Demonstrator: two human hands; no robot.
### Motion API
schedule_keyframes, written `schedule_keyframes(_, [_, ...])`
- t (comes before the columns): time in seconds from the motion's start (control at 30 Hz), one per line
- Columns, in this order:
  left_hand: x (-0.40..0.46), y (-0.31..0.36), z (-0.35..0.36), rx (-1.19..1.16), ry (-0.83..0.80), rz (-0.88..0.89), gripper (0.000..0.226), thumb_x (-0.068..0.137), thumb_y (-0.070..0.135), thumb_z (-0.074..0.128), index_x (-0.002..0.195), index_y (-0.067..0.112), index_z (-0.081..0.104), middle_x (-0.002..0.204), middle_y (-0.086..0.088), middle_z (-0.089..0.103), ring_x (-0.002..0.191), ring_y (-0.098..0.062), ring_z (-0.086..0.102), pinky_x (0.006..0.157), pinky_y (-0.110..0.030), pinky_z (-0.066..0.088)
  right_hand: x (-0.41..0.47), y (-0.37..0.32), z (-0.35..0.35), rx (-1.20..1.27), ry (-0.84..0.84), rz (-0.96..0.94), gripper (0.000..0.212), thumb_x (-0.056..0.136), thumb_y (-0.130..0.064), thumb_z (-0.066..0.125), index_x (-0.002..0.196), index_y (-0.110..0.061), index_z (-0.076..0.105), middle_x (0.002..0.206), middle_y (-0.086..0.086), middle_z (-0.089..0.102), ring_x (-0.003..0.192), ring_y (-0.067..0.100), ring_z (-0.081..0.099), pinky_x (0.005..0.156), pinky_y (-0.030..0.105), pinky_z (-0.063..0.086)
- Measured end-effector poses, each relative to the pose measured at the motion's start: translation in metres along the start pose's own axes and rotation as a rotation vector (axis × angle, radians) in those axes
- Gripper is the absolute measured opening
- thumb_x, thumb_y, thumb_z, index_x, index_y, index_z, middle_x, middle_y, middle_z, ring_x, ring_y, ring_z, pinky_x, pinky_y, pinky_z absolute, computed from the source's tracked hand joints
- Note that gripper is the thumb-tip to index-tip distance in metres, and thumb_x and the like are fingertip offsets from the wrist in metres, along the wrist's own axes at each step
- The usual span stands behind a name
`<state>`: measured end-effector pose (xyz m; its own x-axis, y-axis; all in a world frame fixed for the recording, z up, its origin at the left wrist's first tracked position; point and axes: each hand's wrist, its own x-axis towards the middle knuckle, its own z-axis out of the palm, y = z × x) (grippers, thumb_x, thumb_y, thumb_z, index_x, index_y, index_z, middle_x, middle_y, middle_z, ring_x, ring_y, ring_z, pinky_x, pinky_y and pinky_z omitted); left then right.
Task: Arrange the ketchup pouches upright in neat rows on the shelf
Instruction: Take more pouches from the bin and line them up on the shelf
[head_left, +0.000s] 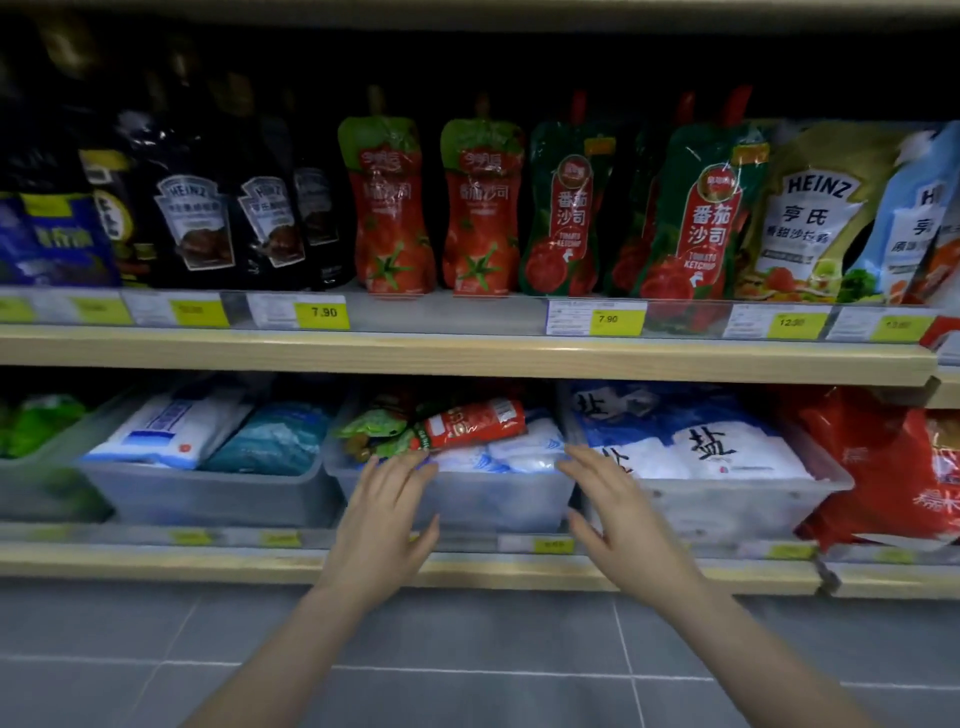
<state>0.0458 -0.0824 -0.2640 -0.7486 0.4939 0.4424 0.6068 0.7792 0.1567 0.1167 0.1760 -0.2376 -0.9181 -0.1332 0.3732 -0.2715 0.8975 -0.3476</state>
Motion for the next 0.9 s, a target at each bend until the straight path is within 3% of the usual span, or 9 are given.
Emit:
schedule_keyframes(0.17, [0.028, -0.028, -0.012, 0.144, -0.095, -0.060, 0.057, 0.085, 0.044, 0.045, 0.131, 0.012, 0.053, 0.136, -0.010, 0.052, 0.127, -0.032, 0.046, 0.107, -0.057, 0.029, 0.031, -0.014, 0.023, -0.008, -0.073, -0.032, 0.048, 0.091, -0.019, 0.050, 0.138, -0.019, 0.038, 0.149, -0.003, 0.031, 0.139, 0.012, 0.023, 0.112, 0.018, 0.009])
schedule_keyframes(0.27, [0.031, -0.041, -0.010, 0.160, -0.157, -0.077, 0.064, 0.087, 0.054, 0.029, 0.131, 0.014, 0.054, 0.134, -0.009, 0.054, 0.123, -0.030, 0.049, 0.104, -0.052, 0.034, 0.053, -0.027, 0.040, -0.041, -0.081, -0.072, 0.050, 0.091, -0.018, 0.049, 0.139, -0.020, 0.037, 0.150, -0.002, 0.031, 0.139, 0.013, 0.022, 0.115, 0.023, 0.005])
schedule_keyframes(0.4, [0.023, -0.053, -0.009, 0.212, -0.133, -0.035, 0.056, 0.090, 0.051, 0.031, 0.128, 0.018, 0.056, 0.129, -0.003, 0.058, 0.114, -0.024, 0.056, 0.095, -0.047, 0.044, 0.086, -0.047, 0.064, -0.159, -0.069, -0.133, 0.053, 0.092, -0.024, 0.045, 0.142, -0.021, 0.029, 0.153, -0.002, 0.024, 0.142, 0.013, 0.014, 0.112, 0.023, -0.009])
schedule_keyframes(0.47, [0.022, -0.060, -0.011, 0.241, -0.107, -0.019, 0.053, 0.090, 0.049, 0.032, 0.125, 0.020, 0.058, 0.127, -0.001, 0.060, 0.112, -0.022, 0.058, 0.092, -0.047, 0.045, 0.099, -0.051, 0.071, -0.209, -0.061, -0.125, 0.051, 0.095, -0.032, 0.040, 0.143, -0.023, 0.027, 0.153, -0.003, 0.025, 0.142, 0.013, 0.014, 0.114, 0.028, -0.006])
schedule_keyframes(0.57, [0.022, -0.071, -0.014, 0.273, -0.107, -0.002, 0.054, 0.091, 0.049, 0.029, 0.123, 0.020, 0.061, 0.126, 0.000, 0.062, 0.112, -0.022, 0.059, 0.091, -0.050, 0.044, 0.105, -0.045, 0.071, -0.336, -0.053, -0.133, 0.047, 0.096, -0.041, 0.034, 0.139, -0.024, 0.035, 0.146, -0.004, 0.038, 0.138, 0.014, 0.028, 0.115, 0.039, 0.003])
schedule_keyframes(0.67, [0.021, -0.081, -0.018, 0.308, -0.144, -0.038, 0.066, 0.094, 0.055, 0.011, 0.126, 0.022, 0.059, 0.126, -0.002, 0.061, 0.117, -0.026, 0.055, 0.094, -0.052, 0.040, 0.097, -0.028, 0.059, -0.422, -0.022, -0.096, 0.047, 0.094, -0.045, 0.028, 0.130, -0.023, 0.047, 0.137, -0.004, 0.051, 0.130, 0.015, 0.041, 0.114, 0.043, 0.010])
schedule_keyframes(0.77, [0.025, -0.081, -0.021, 0.290, -0.149, -0.097, 0.078, 0.093, 0.057, 0.000, 0.127, 0.020, 0.059, 0.126, -0.007, 0.061, 0.120, -0.031, 0.053, 0.099, -0.056, 0.035, 0.084, -0.005, 0.041, -0.453, 0.012, 0.004, 0.039, 0.093, -0.042, 0.036, 0.118, -0.020, 0.055, 0.127, -0.001, 0.058, 0.123, 0.019, 0.049, 0.114, 0.046, 0.014])
schedule_keyframes(0.9, [0.041, -0.064, -0.013, 0.251, -0.135, -0.005, 0.076, 0.093, 0.057, 0.006, 0.131, 0.012, 0.054, 0.136, -0.007, 0.054, 0.128, -0.025, 0.046, 0.110, -0.054, 0.022, 0.077, 0.001, 0.036, -0.477, -0.004, 0.018, 0.031, 0.093, -0.038, 0.041, 0.109, -0.017, 0.057, 0.121, 0.000, 0.061, 0.123, 0.021, 0.049, 0.114, 0.046, 0.013])
